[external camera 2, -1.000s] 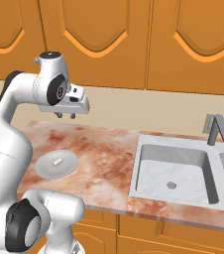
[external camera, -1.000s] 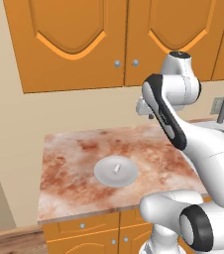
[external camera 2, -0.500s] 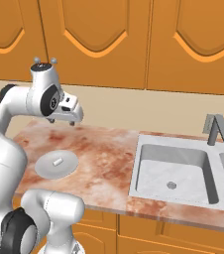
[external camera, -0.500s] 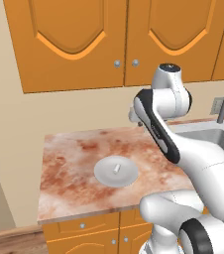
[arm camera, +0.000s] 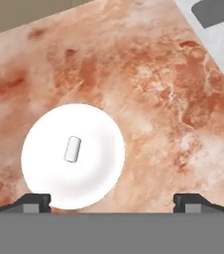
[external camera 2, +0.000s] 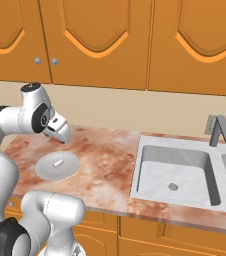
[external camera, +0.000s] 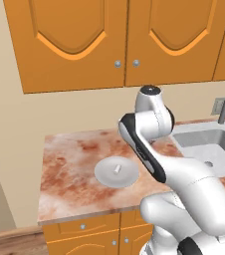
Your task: Pick up the marshmallow and place it in the cup of hot chocolate on the dining counter.
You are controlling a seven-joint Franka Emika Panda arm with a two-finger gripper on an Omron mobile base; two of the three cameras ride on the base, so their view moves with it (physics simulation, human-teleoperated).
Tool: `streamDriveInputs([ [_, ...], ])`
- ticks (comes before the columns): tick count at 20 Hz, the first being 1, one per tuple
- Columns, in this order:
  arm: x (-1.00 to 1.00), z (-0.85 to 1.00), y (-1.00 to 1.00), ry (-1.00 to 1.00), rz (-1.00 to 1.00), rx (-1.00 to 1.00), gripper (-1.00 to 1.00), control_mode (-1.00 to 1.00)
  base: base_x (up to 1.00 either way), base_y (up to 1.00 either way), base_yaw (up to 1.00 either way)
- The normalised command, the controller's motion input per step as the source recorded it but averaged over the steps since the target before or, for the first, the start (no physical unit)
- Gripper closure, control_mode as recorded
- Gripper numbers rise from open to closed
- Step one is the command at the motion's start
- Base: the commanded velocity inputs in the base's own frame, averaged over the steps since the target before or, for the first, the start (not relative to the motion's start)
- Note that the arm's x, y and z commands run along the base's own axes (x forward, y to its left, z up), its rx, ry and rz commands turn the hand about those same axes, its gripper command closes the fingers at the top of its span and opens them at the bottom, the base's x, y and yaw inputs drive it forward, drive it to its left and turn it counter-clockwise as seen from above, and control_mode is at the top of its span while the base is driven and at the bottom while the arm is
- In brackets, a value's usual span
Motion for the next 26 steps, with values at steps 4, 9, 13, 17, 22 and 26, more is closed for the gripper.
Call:
streamDriveInputs([
  [4,0.07,-0.38,0.28,0.25,-0.17,0.02,-1.0,-1.0,0.0,0.0,0.0],
  [9,0.21,-0.35,0.13,0.14,-0.06,0.0,-1.0,-1.0,0.0,0.0,0.0],
  [13,0.1,-0.27,0.03,0.1,0.0,0.0,-1.0,-1.0,0.0,0.0,0.0],
  [17,0.2,-0.48,0.28,0.04,0.0,0.0,-1.0,-1.0,0.0,0.0,0.0],
  [22,0.22,-0.41,0.08,0.03,0.02,0.02,-1.0,-1.0,0.0,0.0,0.0],
  [26,0.26,-0.38,0.08,0.05,0.0,0.01,-1.0,-1.0,0.0,0.0,0.0],
])
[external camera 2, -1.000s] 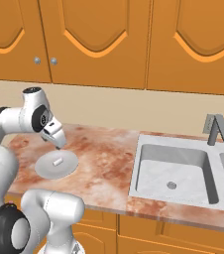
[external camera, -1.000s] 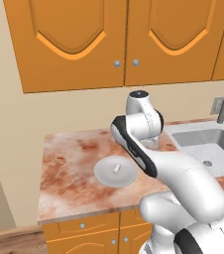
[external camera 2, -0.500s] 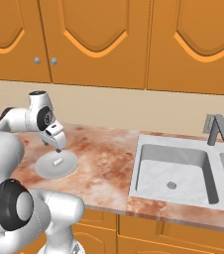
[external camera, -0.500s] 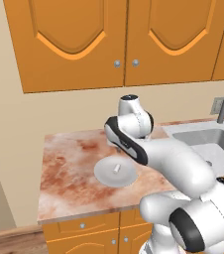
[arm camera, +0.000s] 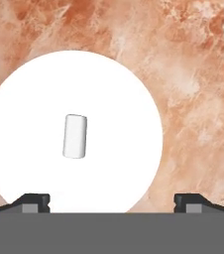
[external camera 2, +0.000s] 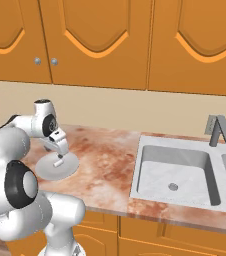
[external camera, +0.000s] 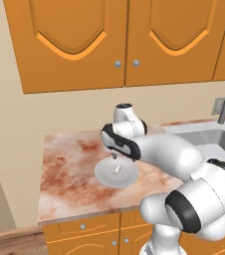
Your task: Pick up the marshmallow and place it in the cup of hot chocolate on the dining counter.
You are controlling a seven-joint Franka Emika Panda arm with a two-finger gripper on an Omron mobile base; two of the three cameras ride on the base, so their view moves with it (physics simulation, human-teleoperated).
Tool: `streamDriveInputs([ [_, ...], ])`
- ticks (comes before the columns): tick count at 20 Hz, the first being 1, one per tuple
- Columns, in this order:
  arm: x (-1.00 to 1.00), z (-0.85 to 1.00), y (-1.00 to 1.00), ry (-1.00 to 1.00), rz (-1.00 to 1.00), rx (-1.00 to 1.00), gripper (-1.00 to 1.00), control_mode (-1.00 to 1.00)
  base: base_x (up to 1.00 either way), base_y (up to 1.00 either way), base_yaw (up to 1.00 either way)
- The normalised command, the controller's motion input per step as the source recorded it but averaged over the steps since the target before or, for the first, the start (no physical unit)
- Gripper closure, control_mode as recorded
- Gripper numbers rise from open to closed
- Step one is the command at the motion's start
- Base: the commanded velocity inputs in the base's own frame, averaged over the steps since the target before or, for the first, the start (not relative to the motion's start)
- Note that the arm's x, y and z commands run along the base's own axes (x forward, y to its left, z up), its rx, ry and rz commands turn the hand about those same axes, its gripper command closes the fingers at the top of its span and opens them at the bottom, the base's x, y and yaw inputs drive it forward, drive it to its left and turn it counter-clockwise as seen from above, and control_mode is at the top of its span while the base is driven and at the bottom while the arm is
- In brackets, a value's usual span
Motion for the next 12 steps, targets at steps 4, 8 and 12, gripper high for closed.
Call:
streamDriveInputs([
  [4,0.13,-0.41,0.1,0.02,0.0,0.0,-1.0,-1.0,0.0,0.0,0.0],
  [8,0.11,-0.3,0.06,0.02,0.0,0.0,-1.0,-1.0,0.0,0.0,0.0],
  [12,0.17,-0.26,0.0,0.02,0.0,0.0,-1.0,-1.0,0.0,0.0,0.0],
])
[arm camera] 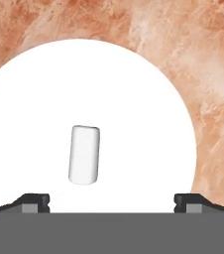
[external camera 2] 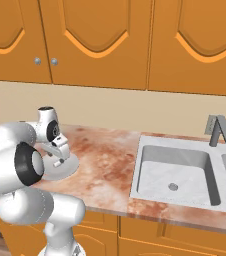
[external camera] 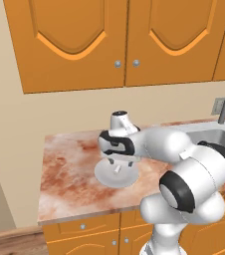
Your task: Pick up the marshmallow and place it in the cup of hot chocolate on the dining counter.
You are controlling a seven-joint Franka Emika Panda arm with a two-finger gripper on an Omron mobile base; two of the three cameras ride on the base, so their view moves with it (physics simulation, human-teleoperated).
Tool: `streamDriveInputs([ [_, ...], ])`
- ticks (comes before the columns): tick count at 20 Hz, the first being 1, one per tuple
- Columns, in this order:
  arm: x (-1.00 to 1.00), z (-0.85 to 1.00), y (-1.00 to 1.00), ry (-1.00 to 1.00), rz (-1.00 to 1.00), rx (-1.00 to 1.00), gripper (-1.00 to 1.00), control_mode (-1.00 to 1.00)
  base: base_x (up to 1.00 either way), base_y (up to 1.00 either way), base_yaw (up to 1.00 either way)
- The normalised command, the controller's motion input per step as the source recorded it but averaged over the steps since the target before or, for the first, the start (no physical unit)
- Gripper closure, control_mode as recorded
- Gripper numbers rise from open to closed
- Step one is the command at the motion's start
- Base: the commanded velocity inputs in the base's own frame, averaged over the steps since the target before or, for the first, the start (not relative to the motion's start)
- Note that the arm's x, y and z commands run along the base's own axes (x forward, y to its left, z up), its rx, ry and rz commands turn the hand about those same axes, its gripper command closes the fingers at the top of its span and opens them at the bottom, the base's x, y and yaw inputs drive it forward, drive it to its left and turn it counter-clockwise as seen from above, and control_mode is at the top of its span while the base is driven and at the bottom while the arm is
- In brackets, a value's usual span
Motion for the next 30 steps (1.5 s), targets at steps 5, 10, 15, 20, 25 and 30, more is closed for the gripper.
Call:
streamDriveInputs([
  [5,0.15,-0.25,0.0,0.02,0.0,0.0,-1.0,-1.0,0.0,0.0,0.0],
  [10,0.1,-0.25,0.05,0.01,0.0,0.0,-1.0,-1.0,0.0,0.0,0.0],
  [15,0.13,-0.21,0.12,0.02,0.0,0.0,-1.0,-1.0,0.0,0.0,0.0],
  [20,0.09,-0.21,0.03,0.01,0.0,0.0,-1.0,-1.0,0.0,0.0,0.0],
  [25,0.0,-0.24,0.0,0.0,0.0,0.0,1.0,-1.0,0.0,0.0,0.0],
  [30,0.0,-0.16,0.0,0.0,0.0,0.0,1.0,-1.0,0.0,0.0,0.0],
])
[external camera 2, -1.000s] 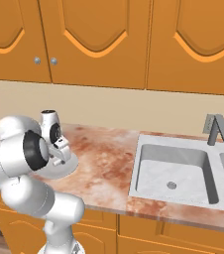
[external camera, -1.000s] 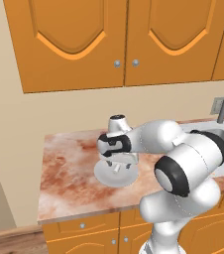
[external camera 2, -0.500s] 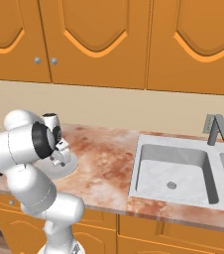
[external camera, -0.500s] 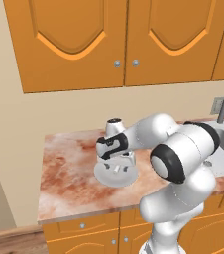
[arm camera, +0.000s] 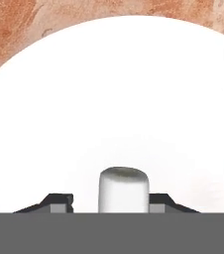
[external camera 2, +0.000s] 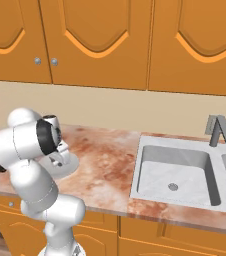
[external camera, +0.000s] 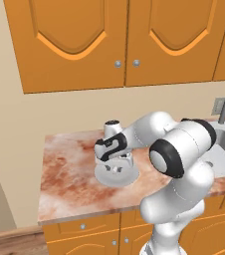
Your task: Pick up the marshmallow and place it in the cup of hot chocolate on the dining counter.
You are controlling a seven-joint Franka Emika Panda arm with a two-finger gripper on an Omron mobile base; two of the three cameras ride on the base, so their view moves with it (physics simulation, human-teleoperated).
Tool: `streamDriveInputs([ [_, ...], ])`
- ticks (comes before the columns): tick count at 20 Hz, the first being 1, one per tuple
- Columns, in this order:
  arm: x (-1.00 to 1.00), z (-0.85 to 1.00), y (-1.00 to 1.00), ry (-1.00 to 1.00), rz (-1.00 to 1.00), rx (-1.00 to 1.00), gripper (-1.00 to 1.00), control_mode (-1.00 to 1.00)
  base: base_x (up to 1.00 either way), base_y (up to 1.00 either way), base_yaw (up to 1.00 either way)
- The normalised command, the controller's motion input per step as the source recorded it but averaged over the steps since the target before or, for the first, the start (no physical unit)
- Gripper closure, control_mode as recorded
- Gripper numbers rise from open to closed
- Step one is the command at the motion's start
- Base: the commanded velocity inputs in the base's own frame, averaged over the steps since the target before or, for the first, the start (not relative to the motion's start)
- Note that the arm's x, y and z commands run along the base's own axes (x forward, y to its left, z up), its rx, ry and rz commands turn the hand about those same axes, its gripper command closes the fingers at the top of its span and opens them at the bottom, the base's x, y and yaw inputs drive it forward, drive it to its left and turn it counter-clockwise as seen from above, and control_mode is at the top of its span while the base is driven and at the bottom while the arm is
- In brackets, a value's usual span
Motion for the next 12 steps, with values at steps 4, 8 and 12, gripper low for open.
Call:
streamDriveInputs([
  [4,0.0,-0.12,0.0,0.01,0.0,0.0,1.0,-1.0,0.0,0.0,0.0],
  [8,0.0,-0.23,0.0,0.0,0.0,0.0,1.0,-1.0,0.0,0.0,0.0],
  [12,-0.09,-0.12,-0.01,-0.03,0.0,0.05,1.0,-1.0,0.0,0.0,0.0],
])
